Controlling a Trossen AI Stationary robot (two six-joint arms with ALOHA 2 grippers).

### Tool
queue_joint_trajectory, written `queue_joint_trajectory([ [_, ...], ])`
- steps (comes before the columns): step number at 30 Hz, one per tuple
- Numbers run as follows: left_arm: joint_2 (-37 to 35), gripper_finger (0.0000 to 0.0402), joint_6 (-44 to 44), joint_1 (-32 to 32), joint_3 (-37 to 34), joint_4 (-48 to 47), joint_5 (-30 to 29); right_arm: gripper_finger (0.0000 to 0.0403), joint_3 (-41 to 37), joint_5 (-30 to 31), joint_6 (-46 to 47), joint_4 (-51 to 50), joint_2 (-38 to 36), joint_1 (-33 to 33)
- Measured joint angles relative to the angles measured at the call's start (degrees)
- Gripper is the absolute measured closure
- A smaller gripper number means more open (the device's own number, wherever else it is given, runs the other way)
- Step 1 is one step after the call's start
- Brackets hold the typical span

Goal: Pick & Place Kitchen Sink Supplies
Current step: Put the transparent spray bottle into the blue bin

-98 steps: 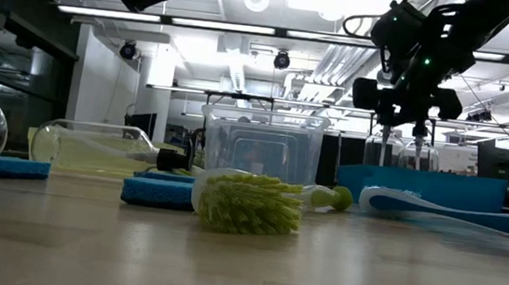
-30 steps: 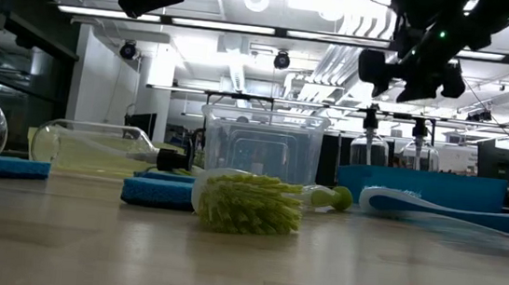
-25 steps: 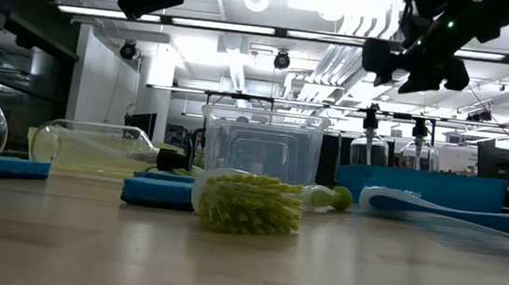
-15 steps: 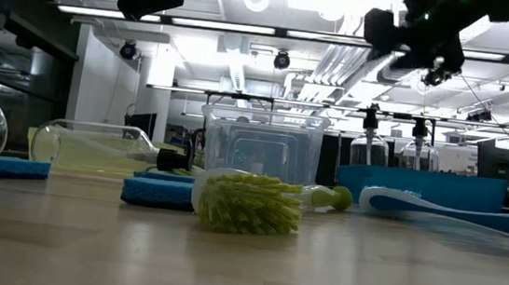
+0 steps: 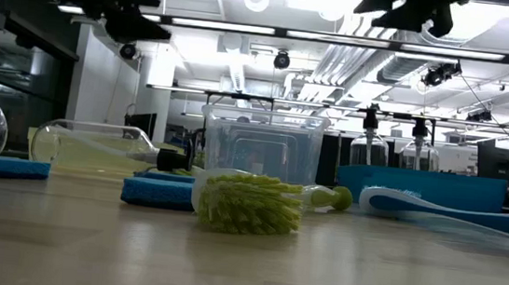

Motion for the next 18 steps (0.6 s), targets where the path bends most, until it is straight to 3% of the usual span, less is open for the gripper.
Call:
queue_joint_trajectory([
  [12, 1.1, 0.0011, -2.8, 0.0, 0.0, -15.3, -7.4, 0.0148, 0.0, -7.7, 0.0, 5.0, 8.1, 6.0],
  [18, 5.6, 0.0011, -2.9, 0.0, 0.7, -20.1, -8.2, 0.0148, 0.0, -17.0, 3.1, 9.4, 13.6, 6.0],
])
